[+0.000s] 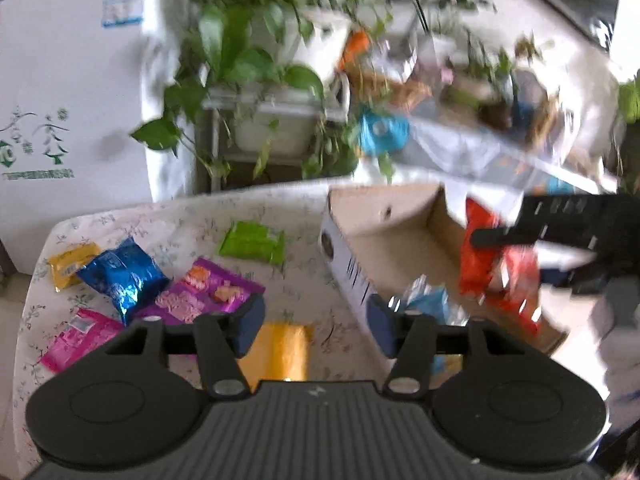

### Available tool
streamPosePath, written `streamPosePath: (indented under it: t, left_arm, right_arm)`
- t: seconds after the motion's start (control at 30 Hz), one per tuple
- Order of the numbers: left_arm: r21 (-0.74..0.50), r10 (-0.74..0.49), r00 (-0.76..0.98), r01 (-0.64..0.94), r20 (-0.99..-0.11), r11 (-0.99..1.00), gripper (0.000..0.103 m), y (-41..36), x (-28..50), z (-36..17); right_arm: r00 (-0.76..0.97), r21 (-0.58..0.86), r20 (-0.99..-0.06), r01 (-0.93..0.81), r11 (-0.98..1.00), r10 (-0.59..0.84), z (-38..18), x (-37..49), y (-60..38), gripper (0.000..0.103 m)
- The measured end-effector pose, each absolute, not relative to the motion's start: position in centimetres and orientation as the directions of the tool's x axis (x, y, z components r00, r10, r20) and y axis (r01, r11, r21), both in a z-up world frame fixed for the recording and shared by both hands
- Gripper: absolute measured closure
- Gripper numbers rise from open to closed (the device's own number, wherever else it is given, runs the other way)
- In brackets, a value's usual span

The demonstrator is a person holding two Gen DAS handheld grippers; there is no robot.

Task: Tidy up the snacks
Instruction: 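Lift the orange bread bag with the left tool while the right tool lifts the red bag, then open the left tool over the box while the right tool drops the red bag inside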

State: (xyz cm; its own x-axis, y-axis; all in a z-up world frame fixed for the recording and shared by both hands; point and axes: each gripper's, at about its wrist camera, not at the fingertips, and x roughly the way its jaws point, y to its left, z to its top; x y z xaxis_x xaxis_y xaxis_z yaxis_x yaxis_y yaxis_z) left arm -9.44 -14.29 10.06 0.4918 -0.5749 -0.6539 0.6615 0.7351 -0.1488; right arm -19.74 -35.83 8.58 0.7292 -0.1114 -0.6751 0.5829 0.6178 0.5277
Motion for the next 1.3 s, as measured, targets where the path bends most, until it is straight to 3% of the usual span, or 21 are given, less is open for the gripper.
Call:
streamPosePath:
  t: [0.07, 0.43, 0.47, 0.5, 0.53, 0.93, 1.3]
  left_arm:
    - [-0.105, -0.543, 0.486, 0.672, -0.685, 0.733, 0.031, -14.4, -8.7, 8.7]
    - [-0.029, -0.44, 0.41, 0.705, -0.799, 0.709, 0.028, -17.1, -6.8, 2.2]
    - [-0.022, -0.432, 0.411, 0.703, -0.803, 0.711, 0.033, -17.3, -6.9, 1.7]
    - [-0.02, -0.418, 0.41, 0.695, -0.811, 0.719, 0.048, -17.5, -6.7, 1.1]
    - [-0.027, -0.411, 0.402, 0.687, -0.818, 0.726, 0.05, -17.4, -6.6, 0.7]
    - [-0.169, -0.584, 0.446, 0.679, -0.678, 0.715, 0.052, -18.4, -6.1, 7.5]
    - [-0.236, -0.64, 0.412, 0.69, -0.649, 0.684, 0.052, -25.7, -4.9, 9.4]
  right_arm:
    - [0.736, 0.55, -0.67, 0.578, 0.603, -0.094, 8.5, -19.8, -35.8, 0.03]
    - [0.721, 0.559, -0.688, 0.6, 0.573, -0.084, 8.2, -18.6, -36.8, 0.03]
    - [0.719, 0.564, -0.69, 0.606, 0.561, -0.084, 8.1, -18.6, -37.1, 0.03]
    - [0.717, 0.569, -0.692, 0.613, 0.549, -0.084, 8.0, -18.7, -37.3, 0.03]
    - [0.715, 0.573, -0.695, 0.619, 0.538, -0.083, 7.8, -18.7, -37.5, 0.03]
    - [0.695, 0.576, -0.709, 0.669, 0.47, -0.12, 7.3, -19.3, -39.2, 0.03]
    - [0.68, 0.571, -0.716, 0.7, 0.429, -0.158, 7.1, -19.9, -39.9, 0.03]
